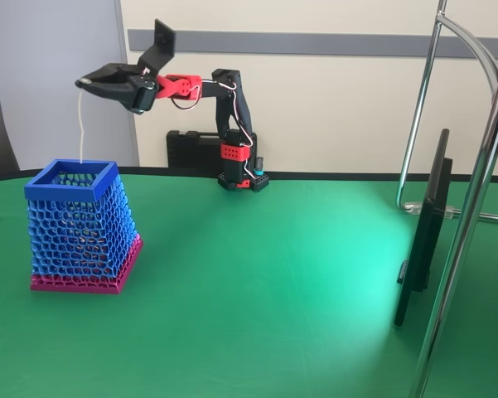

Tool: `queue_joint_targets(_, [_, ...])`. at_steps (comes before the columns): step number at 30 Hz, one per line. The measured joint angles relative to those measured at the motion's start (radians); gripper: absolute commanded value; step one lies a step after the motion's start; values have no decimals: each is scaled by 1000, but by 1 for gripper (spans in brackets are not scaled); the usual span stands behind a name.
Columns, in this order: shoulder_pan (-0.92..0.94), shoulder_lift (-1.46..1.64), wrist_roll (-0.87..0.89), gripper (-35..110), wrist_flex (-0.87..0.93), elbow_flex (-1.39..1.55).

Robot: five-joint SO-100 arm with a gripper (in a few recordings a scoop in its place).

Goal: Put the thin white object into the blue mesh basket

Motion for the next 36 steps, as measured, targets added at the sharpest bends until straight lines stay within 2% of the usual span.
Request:
queue_joint_targets(6, [41, 11, 25, 1, -117, 166])
queue_joint_targets(20, [86, 23, 184, 1, -127, 365])
queue_joint_targets(26, [86, 64, 256, 10, -127, 426])
queue_joint_targets(36, [86, 146, 344, 13, -127, 541])
